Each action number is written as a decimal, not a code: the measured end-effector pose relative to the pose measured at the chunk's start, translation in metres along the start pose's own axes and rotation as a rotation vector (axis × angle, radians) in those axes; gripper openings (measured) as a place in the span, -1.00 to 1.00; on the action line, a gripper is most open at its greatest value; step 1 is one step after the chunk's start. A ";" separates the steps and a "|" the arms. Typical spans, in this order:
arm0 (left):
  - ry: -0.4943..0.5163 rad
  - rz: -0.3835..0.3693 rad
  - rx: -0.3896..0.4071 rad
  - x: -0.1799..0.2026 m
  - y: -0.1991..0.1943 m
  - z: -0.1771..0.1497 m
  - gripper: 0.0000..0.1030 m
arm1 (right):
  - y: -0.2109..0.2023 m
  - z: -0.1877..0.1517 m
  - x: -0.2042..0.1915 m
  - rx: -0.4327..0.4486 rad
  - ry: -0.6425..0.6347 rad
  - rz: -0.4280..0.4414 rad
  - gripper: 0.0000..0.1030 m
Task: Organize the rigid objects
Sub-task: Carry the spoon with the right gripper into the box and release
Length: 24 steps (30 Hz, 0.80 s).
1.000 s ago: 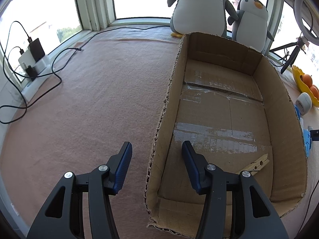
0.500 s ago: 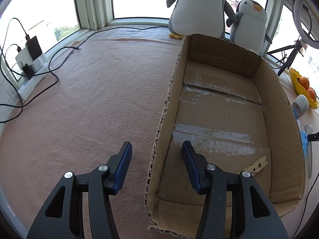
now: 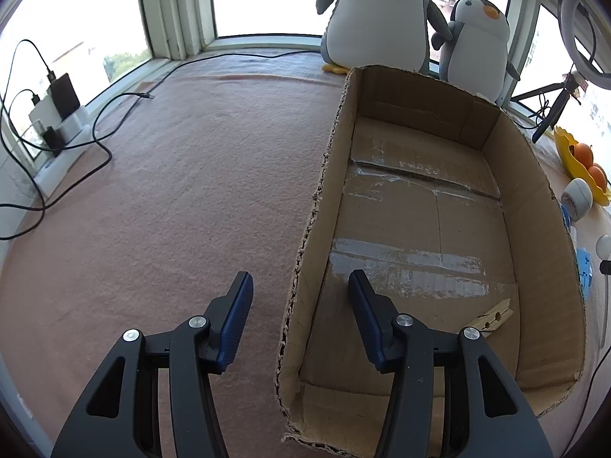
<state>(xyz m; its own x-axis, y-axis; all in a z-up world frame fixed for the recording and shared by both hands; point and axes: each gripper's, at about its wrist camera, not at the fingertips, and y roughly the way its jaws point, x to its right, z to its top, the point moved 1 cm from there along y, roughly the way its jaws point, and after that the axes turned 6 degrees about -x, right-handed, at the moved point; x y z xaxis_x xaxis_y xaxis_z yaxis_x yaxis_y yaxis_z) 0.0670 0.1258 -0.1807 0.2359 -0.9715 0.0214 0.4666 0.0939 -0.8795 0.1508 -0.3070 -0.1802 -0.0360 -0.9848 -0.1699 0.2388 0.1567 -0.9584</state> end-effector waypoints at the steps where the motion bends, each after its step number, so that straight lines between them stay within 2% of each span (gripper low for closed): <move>1: -0.001 0.000 0.000 0.000 0.000 0.000 0.00 | -0.004 0.001 -0.001 0.011 -0.002 0.004 -0.94; 11: -0.003 0.007 0.001 0.001 -0.001 -0.001 0.00 | -0.044 0.018 -0.043 0.148 -0.075 0.048 -0.94; 24: 0.001 0.016 0.002 0.003 -0.001 -0.001 0.00 | -0.062 0.023 -0.155 0.190 -0.215 0.250 -0.94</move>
<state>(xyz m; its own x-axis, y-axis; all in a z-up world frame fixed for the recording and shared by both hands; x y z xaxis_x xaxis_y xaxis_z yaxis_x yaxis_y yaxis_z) 0.0664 0.1231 -0.1802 0.2422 -0.9702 0.0070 0.4649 0.1098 -0.8785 0.1635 -0.1656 -0.0890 0.2456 -0.9144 -0.3219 0.3912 0.3973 -0.8301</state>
